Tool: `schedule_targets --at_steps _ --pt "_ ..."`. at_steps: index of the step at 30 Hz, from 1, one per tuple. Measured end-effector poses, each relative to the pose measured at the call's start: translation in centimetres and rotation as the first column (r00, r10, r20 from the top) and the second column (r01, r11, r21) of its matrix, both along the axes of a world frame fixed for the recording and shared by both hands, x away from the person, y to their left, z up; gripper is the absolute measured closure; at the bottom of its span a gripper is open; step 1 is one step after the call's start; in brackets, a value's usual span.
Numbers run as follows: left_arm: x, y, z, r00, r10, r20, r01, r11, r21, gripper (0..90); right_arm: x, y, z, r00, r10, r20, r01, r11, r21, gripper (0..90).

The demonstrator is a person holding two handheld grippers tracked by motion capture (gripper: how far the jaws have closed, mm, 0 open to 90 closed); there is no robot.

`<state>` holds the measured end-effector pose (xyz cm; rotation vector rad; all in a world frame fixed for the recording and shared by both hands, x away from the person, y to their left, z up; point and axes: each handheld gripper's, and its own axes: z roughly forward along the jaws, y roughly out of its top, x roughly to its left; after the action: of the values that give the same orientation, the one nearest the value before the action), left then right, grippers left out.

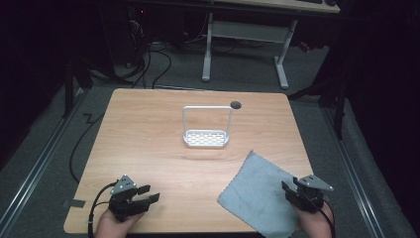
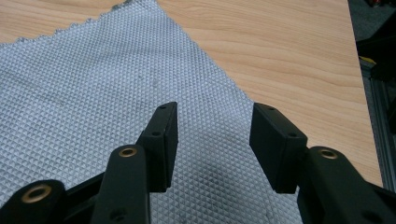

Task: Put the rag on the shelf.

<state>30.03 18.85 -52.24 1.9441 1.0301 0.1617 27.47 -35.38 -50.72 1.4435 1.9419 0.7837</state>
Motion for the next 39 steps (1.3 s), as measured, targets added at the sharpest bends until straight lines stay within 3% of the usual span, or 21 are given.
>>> schedule_targets --at_steps 10,11,12,13,14,15,16,20,22,23,25,27,28,29,30,35,37,39 --pt "0.0 0.4 0.0 0.9997 0.026 0.001 -0.026 0.9996 -0.008 46.2 0.1 0.2 -0.2 0.9998 0.018 -0.004 -0.017 0.9993 0.033 52.4" --pt "0.1 0.4 0.0 0.9997 0.026 0.0 -0.026 0.9996 -0.008 46.2 0.1 0.2 -0.1 0.9997 0.022 -0.007 -0.022 0.999 0.039 54.4" --pt "0.1 0.5 -0.1 0.9997 0.026 -0.001 -0.026 0.9996 -0.009 46.0 0.0 0.2 -0.2 0.9991 0.037 -0.021 -0.036 0.9974 0.063 66.5" --pt "0.1 0.5 -0.1 0.9996 0.027 -0.001 -0.027 0.9996 -0.01 46.0 0.0 0.2 -0.2 0.9991 0.037 -0.021 -0.036 0.9974 0.063 66.5" --pt "0.0 0.6 0.0 0.9996 0.028 0.001 -0.028 0.9995 -0.015 46.0 -0.1 0.3 -0.3 0.9973 0.063 -0.038 -0.06 0.9955 0.074 82.7" --pt "0.0 0.6 0.0 0.9996 0.028 0.001 -0.028 0.9995 -0.015 46.2 -0.1 0.3 -0.3 0.9973 0.063 -0.038 -0.06 0.9955 0.074 82.7" --pt "0.0 0.7 0.1 0.9996 0.029 0.006 -0.029 0.9994 -0.017 46.9 -0.1 0.5 -0.5 0.993 0.097 -0.067 -0.092 0.9926 0.079 90.0" --pt "-0.3 0.7 0.3 0.9997 0.021 0.014 -0.021 0.9997 -0.015 50.5 0.0 1.0 -0.8 0.9846 0.143 -0.1 -0.136 0.9878 0.075 90.0" --pt "-0.5 0.3 0.4 0.9999 -0.012 -0.003 0.012 0.9995 -0.028 58.6 0.3 1.8 -1.2 0.9765 0.17 -0.132 -0.163 0.9846 0.063 90.0" --pt "-0.6 0.0 0.4 0.9995 -0.03 -0.011 0.029 0.9987 -0.041 61.5 0.4 2.2 -1.3 0.9761 0.177 -0.126 -0.171 0.9836 0.059 90.0" --pt "-1.0 -2.0 0.7 0.9912 -0.127 -0.038 0.123 0.9893 -0.078 68.0 0.6 2.8 -1.3 0.972 0.199 -0.125 -0.194 0.9796 0.052 90.0" --pt "-1.6 -4.5 1.0 0.9788 -0.202 -0.031 0.2 0.9779 -0.06 70.8 0.8 3.6 -1.3 0.969 0.214 -0.123 -0.21 0.9766 0.046 90.0" --pt "-2.0 -6.5 1.2 0.9673 -0.253 -0.02 0.252 0.9673 -0.029 71.9 0.8 3.9 -1.4 0.9682 0.218 -0.123 -0.214 0.9758 0.045 90.0" --pt "-2.3 -7.6 1.2 0.9609 -0.277 -0.012 0.277 0.9609 -0.015 72.2 0.9 4.2 -1.4 0.9663 0.225 -0.124 -0.222 0.9741 0.044 90.0" --pt "-2.6 -9.4 1.2 0.9473 -0.32 -0.014 0.32 0.9474 -0.004 73.3 1.0 4.4 -1.4 0.9657 0.23 -0.121 -0.227 0.9732 0.04 90.0" --pt "-2.5 -15.8 0.9 0.9032 -0.428 -0.025 0.429 0.9027 0.032 75.5 1.1 5.0 -1.4 0.9628 0.242 -0.12 -0.24 0.9702 0.034 90.0" --pt "-2.4 -17.6 0.8 0.8966 -0.443 -0.019 0.443 0.8955 0.043 75.4 1.1 4.9 -1.4 0.963 0.243 -0.116 -0.24 0.9699 0.04 90.0" --pt "-1.8 -19.4 0.5 0.8967 -0.442 -0.018 0.443 0.8947 0.06 75.2 1.2 4.8 -1.5 0.9624 0.246 -0.115 -0.242 0.9691 0.049 90.0"
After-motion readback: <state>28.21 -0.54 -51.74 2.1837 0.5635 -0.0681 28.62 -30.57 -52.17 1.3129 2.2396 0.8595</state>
